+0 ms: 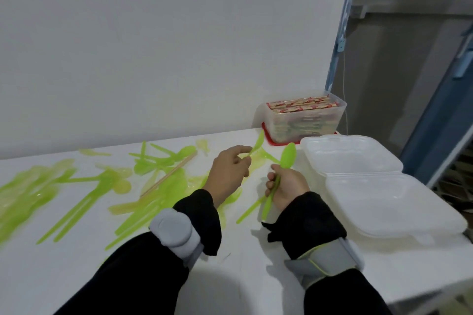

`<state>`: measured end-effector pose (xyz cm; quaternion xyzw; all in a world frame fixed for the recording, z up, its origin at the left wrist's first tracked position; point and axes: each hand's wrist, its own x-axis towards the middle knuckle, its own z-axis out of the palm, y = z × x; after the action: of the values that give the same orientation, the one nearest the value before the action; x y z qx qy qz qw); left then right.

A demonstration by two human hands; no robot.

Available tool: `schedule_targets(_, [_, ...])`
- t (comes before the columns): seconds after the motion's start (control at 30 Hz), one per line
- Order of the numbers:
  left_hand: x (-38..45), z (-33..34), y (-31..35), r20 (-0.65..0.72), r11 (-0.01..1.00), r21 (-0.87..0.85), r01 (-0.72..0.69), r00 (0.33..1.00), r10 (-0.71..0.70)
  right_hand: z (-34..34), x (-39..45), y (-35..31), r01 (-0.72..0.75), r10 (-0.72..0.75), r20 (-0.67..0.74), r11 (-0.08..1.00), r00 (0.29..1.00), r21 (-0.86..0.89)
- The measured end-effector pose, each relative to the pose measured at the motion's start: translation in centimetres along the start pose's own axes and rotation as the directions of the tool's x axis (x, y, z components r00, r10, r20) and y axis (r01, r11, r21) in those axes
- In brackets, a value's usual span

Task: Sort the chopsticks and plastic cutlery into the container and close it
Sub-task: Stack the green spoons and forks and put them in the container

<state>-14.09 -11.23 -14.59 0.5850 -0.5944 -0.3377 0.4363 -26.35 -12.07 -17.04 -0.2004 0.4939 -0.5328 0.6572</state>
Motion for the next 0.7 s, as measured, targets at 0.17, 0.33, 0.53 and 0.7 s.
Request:
schedule_targets(0.17, [-2.5,-0.8,-0.6,0.098,0.977,0.164,-0.133,0.988,0.118,3.1,-1.7,1.6,-0.034,0.027,0.109,0.997,0.994,0.063])
schedule_targets(0.33, [-4.0,-2.4,-2.5,0.260,0.906,0.357,-0.227,0.956,0.136,4.6,-2.4,3.4,-0.016,0.018,0.091,1.000,0.996,-0.015])
schedule_targets(0.53, [-3.3,-7.8,-2.7,0.331,0.991,0.130,-0.029,0.943,-0.016,6.3,-2.5,3.9,-0.091,0.091,0.103,0.996,0.991,-0.008])
schedule_targets(0.7, [-1.5,-13.0,-3.7,0.020,0.984,0.176,-0.005,1.000,0.002,7.1,-2.8,4.3,-0.066,0.069,0.046,0.996,0.997,-0.059])
